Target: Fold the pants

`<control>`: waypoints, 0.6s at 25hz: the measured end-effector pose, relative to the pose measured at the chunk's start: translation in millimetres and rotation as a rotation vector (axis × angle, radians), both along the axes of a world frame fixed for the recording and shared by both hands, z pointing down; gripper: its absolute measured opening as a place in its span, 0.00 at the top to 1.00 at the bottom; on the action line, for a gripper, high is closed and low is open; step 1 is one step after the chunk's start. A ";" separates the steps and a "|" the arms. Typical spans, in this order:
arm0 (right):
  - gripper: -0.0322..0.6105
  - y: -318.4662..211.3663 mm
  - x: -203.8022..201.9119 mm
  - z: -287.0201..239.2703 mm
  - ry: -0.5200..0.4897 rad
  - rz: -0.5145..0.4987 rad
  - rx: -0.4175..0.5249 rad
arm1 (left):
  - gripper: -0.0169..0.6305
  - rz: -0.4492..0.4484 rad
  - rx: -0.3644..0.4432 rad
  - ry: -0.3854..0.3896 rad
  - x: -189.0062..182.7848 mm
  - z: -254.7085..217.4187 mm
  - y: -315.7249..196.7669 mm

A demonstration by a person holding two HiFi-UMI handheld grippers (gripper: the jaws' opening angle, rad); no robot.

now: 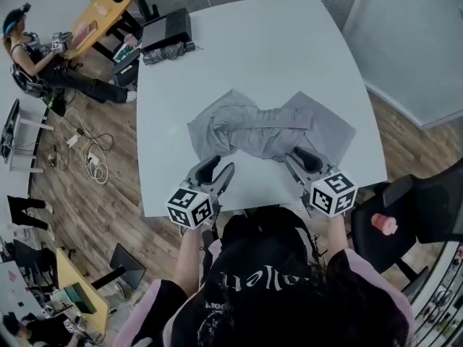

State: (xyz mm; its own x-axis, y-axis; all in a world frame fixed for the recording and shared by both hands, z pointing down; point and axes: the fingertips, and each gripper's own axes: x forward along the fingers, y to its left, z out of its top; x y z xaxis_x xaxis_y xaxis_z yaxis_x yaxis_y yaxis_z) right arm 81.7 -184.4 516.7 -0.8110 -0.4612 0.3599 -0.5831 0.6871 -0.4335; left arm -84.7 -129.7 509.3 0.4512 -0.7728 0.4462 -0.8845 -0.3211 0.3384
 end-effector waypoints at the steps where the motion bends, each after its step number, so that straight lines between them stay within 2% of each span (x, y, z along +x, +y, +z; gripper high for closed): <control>1: 0.74 2.2 -2.1 -2.1 -0.004 -0.001 0.001 | 0.66 -0.001 0.002 0.006 0.7 -1.6 2.8; 7: 0.75 18.5 -17.4 -15.3 -0.007 -0.005 0.023 | 0.69 0.008 0.043 0.023 -0.2 -18.1 23.7; 10: 0.76 33.0 -29.8 -24.2 -0.011 -0.003 0.037 | 0.74 0.010 0.061 0.028 -6.2 -25.0 40.5; 15: 0.76 72.5 -56.9 -35.8 -0.017 -0.013 0.051 | 0.83 0.031 0.073 -0.019 -23.1 -30.1 83.0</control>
State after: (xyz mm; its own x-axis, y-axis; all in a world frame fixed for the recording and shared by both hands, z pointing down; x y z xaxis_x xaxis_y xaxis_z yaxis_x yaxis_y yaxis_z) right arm 24.8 -111.9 481.0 -0.8228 -0.4680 0.3225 -0.5669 0.7159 -0.4075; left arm -107.8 -46.7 479.2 0.4672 -0.7895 0.3980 -0.8800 -0.3715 0.2959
